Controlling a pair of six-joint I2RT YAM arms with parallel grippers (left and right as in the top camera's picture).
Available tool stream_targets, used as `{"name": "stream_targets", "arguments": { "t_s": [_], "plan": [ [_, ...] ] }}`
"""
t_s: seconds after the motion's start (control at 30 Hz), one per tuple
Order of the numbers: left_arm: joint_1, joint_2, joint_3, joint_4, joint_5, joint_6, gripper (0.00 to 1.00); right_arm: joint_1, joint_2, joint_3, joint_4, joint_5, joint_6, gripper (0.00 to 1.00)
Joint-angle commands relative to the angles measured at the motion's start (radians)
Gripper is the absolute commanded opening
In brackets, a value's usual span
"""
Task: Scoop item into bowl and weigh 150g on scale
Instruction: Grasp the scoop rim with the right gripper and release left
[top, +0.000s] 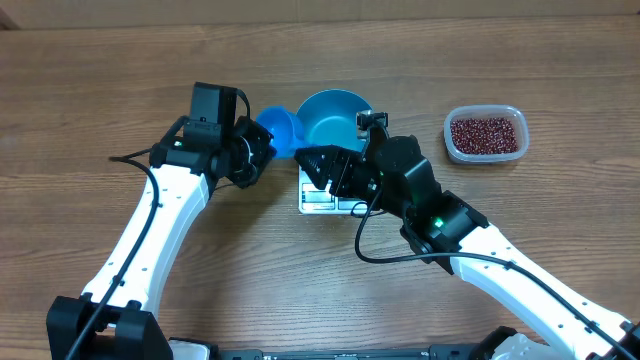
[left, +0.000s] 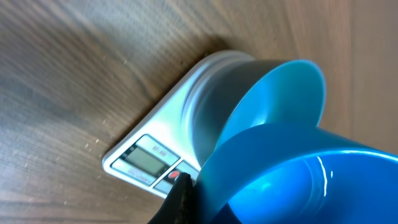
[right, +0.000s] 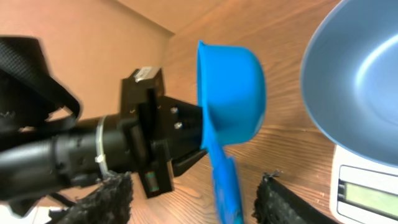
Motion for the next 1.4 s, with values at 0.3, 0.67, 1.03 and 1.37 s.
{"name": "stream_targets", "arguments": {
  "t_s": [0.3, 0.67, 1.03, 1.37],
  "plan": [
    [-0.015, -0.011, 0.011, -0.036, 0.028, 0.049, 0.04, -0.006, 0.019, 0.014, 0.000, 0.064, -0.027, 0.36],
    [-0.054, -0.011, 0.011, -0.031, 0.017, 0.047, 0.04, -0.006, 0.051, 0.014, 0.008, 0.049, -0.026, 0.31],
    [-0.066, -0.011, 0.011, -0.032, 0.024, 0.045, 0.04, -0.006, 0.051, 0.014, 0.014, 0.049, -0.026, 0.29],
    [-0.100, -0.011, 0.011, -0.032, 0.024, 0.045, 0.04, -0.006, 0.051, 0.014, 0.014, 0.050, -0.026, 0.27]
  ]
}}
